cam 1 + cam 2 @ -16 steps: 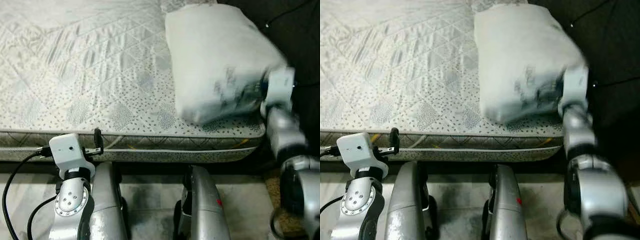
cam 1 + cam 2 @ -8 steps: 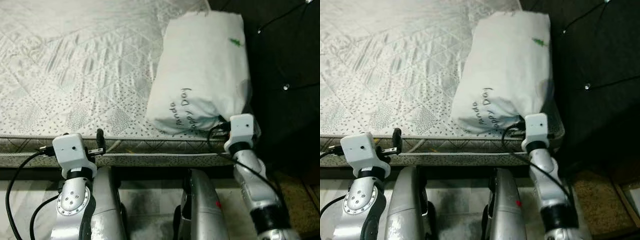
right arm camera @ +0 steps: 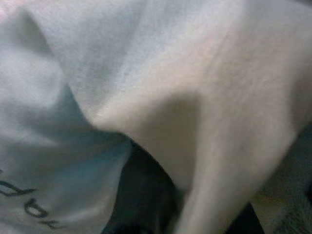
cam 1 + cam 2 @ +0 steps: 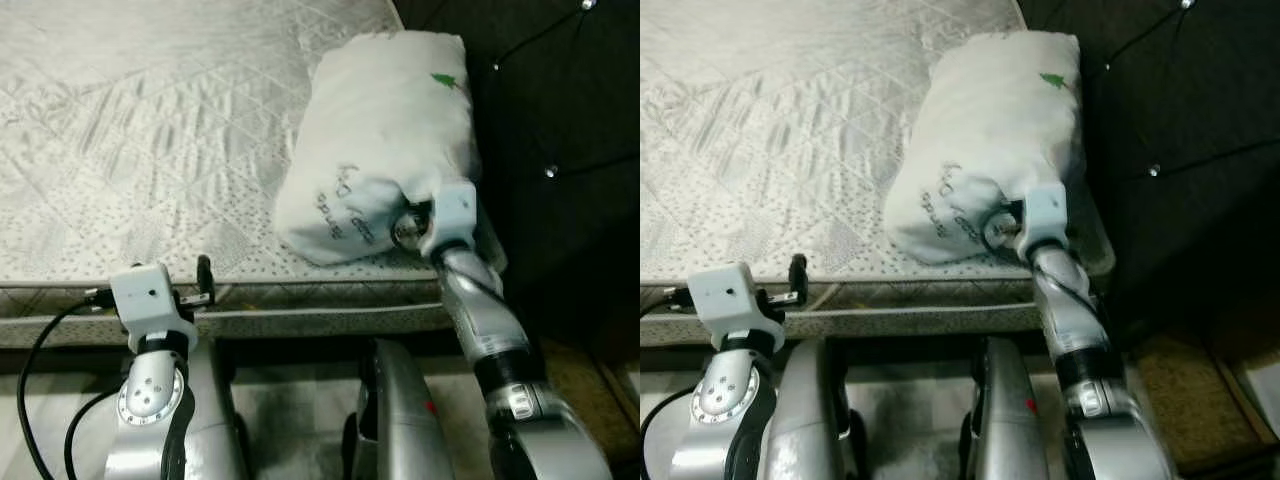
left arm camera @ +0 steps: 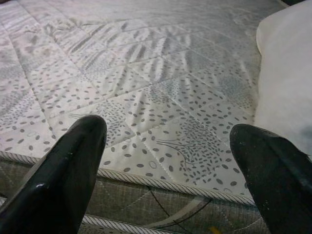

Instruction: Clean up the room

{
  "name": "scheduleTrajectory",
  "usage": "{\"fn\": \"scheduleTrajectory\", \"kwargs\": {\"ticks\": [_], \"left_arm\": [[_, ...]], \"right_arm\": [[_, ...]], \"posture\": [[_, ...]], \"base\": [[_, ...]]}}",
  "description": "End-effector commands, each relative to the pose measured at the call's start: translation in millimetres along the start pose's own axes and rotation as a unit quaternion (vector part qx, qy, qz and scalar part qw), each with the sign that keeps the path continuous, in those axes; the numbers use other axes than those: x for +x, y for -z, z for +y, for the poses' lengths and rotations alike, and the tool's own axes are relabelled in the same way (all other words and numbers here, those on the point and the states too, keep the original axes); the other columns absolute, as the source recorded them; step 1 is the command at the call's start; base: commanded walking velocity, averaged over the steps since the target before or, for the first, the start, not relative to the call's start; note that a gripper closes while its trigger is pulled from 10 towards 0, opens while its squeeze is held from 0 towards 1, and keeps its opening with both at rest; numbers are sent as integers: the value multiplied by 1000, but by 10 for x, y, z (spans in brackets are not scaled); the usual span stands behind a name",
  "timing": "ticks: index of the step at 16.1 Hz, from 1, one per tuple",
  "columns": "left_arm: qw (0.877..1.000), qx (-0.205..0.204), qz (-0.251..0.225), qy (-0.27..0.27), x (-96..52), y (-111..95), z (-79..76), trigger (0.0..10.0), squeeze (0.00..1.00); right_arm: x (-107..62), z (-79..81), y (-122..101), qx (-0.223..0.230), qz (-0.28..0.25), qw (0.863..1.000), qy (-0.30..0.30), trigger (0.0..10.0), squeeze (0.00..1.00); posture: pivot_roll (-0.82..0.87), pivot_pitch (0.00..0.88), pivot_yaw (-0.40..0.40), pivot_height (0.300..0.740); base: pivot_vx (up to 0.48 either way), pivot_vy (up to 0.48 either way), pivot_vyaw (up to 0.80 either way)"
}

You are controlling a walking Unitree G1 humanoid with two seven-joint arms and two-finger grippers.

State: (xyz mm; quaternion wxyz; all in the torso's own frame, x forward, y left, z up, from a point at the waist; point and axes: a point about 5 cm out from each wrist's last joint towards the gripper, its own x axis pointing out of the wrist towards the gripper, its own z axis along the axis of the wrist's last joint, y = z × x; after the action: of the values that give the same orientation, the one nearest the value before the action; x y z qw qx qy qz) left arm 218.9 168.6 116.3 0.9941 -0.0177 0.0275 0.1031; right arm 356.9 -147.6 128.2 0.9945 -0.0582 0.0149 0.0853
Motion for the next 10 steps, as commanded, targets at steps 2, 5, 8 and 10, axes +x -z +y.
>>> {"fn": "scheduleTrajectory", "kwargs": {"ticks": [2,5,8,10], "left_arm": [[1000,12,-1,-12,-9,-2,87,10000,0],[1000,14,-2,-20,-5,5,118,10000,0],[1000,15,-4,-20,6,0,123,10000,0],[1000,15,-7,-21,25,-6,131,10000,0]], "right_arm": [[290,-268,-461,16,-40,998,50,0,0],[338,-785,-721,26,-42,986,161,0,0],[203,-1300,-866,17,-42,969,242,0,0],[94,-1515,-855,8,-36,960,277,0,0]], "posture": [[86,77,-80,551],[100,71,-83,551],[93,63,-82,551],[97,57,-86,551]], "base": [[0,0,0],[0,0,0],[0,0,0],[0,0,0]]}}
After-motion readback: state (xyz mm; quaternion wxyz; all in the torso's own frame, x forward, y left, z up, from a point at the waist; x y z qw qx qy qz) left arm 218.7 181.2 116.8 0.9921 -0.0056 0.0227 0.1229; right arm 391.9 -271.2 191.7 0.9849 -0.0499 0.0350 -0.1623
